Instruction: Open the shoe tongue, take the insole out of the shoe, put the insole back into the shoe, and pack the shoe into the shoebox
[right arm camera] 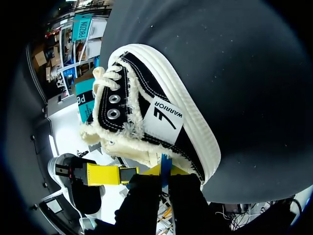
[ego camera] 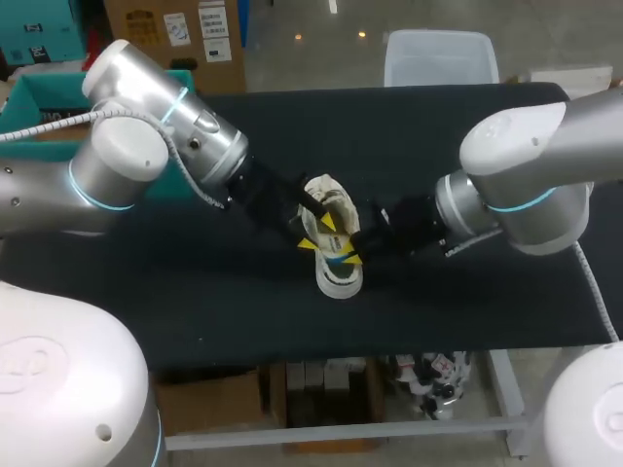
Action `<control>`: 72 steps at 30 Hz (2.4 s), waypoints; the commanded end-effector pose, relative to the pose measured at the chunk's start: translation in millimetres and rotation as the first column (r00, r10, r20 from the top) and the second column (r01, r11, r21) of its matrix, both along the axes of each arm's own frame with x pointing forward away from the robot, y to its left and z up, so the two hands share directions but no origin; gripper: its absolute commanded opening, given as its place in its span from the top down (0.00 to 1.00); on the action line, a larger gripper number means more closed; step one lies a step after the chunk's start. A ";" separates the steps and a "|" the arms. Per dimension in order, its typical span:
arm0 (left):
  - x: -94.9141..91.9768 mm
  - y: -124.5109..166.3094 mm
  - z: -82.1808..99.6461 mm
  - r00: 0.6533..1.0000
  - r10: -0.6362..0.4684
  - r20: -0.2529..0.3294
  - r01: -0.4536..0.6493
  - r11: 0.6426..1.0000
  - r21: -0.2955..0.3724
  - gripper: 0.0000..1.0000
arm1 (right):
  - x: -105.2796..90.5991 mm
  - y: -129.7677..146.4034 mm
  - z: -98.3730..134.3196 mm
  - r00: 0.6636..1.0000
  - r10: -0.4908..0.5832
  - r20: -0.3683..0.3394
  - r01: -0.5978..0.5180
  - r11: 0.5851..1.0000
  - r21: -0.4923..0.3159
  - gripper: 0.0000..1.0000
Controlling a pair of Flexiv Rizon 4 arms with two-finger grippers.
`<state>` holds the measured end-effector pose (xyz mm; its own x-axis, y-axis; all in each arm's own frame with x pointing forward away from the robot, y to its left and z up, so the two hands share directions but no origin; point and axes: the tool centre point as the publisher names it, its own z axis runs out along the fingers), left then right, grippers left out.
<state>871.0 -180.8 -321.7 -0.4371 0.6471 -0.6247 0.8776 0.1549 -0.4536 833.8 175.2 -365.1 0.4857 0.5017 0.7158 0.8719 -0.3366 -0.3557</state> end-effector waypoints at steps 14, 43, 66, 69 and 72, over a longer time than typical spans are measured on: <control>18.0 37.4 36.5 0.912 0.360 -0.195 -0.352 0.933 0.076 0.42 | 0.6 3.3 -22.4 0.999 -0.043 -0.026 0.037 0.983 -0.182 1.00; 40.6 54.8 62.5 -0.036 0.933 -0.359 -0.729 0.221 0.648 0.00 | 6.6 0.9 -30.9 0.998 -0.054 0.026 0.058 0.975 -0.215 1.00; 38.9 65.3 61.8 -0.194 0.936 -0.295 -0.751 0.052 0.658 0.00 | -4.3 9.7 -32.3 0.994 -0.057 0.090 0.089 0.909 -0.407 1.00; 38.1 65.8 59.2 -0.231 0.933 -0.276 -0.746 0.013 0.666 0.00 | -6.7 7.5 -21.9 0.992 -0.061 0.114 0.103 0.906 -0.411 0.98; 37.8 67.8 57.3 -0.263 0.925 -0.275 -0.735 -0.008 0.678 0.00 | -7.2 5.6 -14.3 0.989 -0.064 0.130 0.113 0.902 -0.418 0.71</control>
<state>912.6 -110.7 -263.6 -0.8161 -0.5608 0.1398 -0.5540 0.6902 -0.4655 832.3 180.7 -389.5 0.4643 0.7048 0.5363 0.8708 -0.4738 -0.1313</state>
